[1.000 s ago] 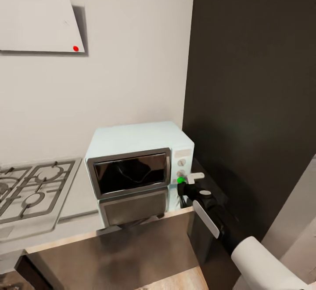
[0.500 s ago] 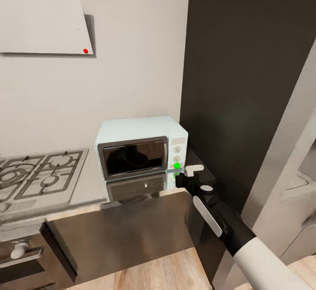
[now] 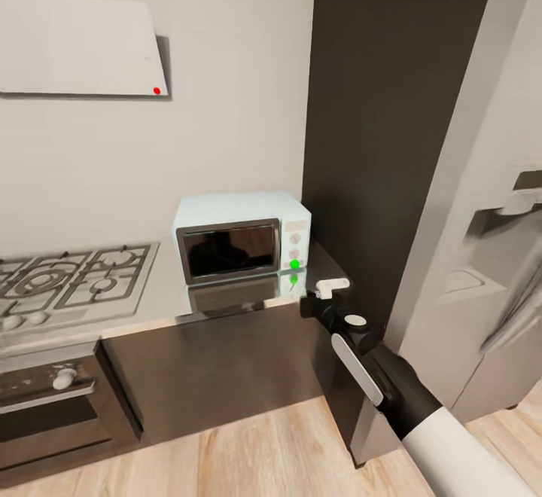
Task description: In the kitchen, take the popcorn bag from the countertop, put it into the microwave, and heat it until the popcorn is cooked so the cooked popcorn ends up inside the bag.
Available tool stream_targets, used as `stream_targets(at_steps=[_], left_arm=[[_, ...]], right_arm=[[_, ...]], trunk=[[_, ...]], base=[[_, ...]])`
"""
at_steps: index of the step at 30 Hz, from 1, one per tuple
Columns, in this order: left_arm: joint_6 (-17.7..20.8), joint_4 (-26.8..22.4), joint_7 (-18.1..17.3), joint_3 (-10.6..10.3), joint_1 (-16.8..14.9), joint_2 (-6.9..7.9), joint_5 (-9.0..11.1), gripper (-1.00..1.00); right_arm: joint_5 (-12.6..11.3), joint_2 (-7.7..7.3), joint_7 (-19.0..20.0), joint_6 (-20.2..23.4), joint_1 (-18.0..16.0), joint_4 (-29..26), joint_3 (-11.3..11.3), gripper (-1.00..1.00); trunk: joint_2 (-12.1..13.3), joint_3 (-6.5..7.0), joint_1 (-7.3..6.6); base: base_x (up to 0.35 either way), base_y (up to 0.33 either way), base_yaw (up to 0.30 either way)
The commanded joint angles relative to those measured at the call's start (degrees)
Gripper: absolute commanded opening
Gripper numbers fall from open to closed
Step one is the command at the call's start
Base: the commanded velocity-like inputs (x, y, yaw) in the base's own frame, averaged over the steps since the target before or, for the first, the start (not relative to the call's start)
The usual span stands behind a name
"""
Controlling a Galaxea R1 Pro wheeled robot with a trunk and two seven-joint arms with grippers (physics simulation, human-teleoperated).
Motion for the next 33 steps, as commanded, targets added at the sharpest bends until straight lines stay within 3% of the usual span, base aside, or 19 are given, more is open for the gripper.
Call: stream_targets(at_steps=[1, 9, 20, 21, 22, 33], left_arm=[[0.09, -0.04, -0.49, 0.21, 0.00, -0.06, 0.60, 1.00], [0.01, 0.03, -0.50, 0.21, 0.00, -0.06, 0.60, 1.00], [-0.26, 0.03, -0.57, 0.29, 0.00, -0.06, 0.61, 1.00], [-3.34, 4.40, -1.31, -0.15, -1.88, 0.10, 0.16, 1.00], [-3.34, 10.69, -0.80, 0.03, -4.98, 0.29, 0.26, 1.00], [-3.47, 10.76, -1.12, 0.18, -5.00, 0.25, 0.36, 1.00]], right_arm=[[-0.60, -0.08, -0.58, 0.13, -0.06, -0.13, 0.21, -1.00], [-0.60, -0.09, -0.58, 0.26, -0.02, -0.73, 0.23, -1.00], [-0.53, -0.35, -0.57, 0.61, 1.05, -3.02, 0.21, -1.00], [-0.60, -5.10, -0.58, 15.92, 8.04, -17.86, -0.48, -1.00], [-0.60, -5.10, -0.58, 15.92, 8.04, -17.86, -0.49, -1.00], [-0.55, -5.12, -0.70, 15.96, 8.04, -17.86, -0.20, -1.00]], trunk=[[-0.05, -0.06, -0.03], [-0.05, -0.06, -0.03], [-0.05, -0.06, -0.03], [-0.05, -0.06, -0.03], [-0.05, -0.06, -0.03], [-0.05, -0.06, -0.03]], base=[[-0.343, -0.096, 0.000], [-0.318, -0.107, 0.000], [-0.019, -0.006, 0.000], [0.000, 0.000, 0.000], [0.000, 0.000, 0.000], [-0.006, 0.000, 0.000]])
